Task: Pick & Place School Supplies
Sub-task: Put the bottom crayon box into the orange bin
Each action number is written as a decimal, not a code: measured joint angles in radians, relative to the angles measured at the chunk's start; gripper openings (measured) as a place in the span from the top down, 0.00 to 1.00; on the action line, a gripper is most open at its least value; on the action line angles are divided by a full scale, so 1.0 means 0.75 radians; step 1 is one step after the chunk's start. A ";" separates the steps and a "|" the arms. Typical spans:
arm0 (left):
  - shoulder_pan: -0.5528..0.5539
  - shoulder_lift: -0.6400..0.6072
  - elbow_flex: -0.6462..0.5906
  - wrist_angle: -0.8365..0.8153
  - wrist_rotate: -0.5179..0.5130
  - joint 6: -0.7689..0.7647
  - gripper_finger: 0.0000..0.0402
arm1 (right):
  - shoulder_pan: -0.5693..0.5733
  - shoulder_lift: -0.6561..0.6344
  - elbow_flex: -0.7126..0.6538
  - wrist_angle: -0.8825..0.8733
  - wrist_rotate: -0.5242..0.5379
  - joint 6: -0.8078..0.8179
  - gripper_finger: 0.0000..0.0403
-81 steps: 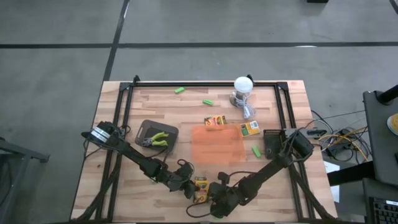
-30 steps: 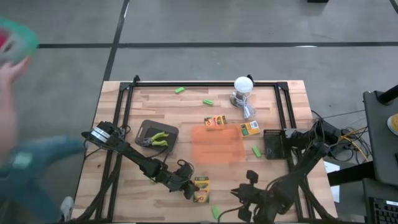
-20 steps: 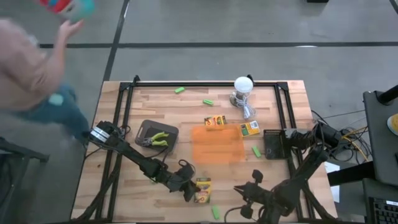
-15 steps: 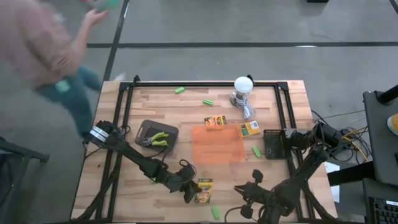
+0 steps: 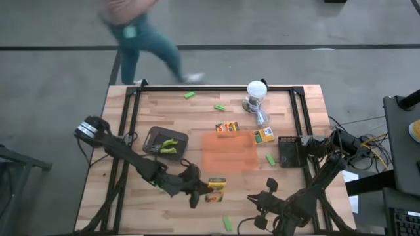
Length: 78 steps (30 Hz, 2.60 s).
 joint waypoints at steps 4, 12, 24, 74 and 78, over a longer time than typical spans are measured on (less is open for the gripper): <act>0.001 -0.136 0.000 -0.059 -0.083 0.091 0.90 | 0.001 0.000 -0.006 0.001 -0.002 0.000 0.93; 0.005 -0.408 -0.008 -0.121 -0.270 0.326 0.90 | 0.000 0.000 -0.018 0.000 -0.003 0.003 0.93; 0.062 -0.570 -0.009 -0.176 -0.360 0.508 0.90 | 0.000 0.000 -0.028 0.004 -0.002 0.004 0.93; 0.645 -0.090 -0.005 -0.433 0.222 -0.354 0.90 | -0.010 -0.001 -0.103 0.007 0.001 0.212 0.93; 0.648 -0.017 0.026 -0.428 0.276 -0.387 0.90 | -0.009 -0.001 -0.103 0.006 0.001 0.212 0.93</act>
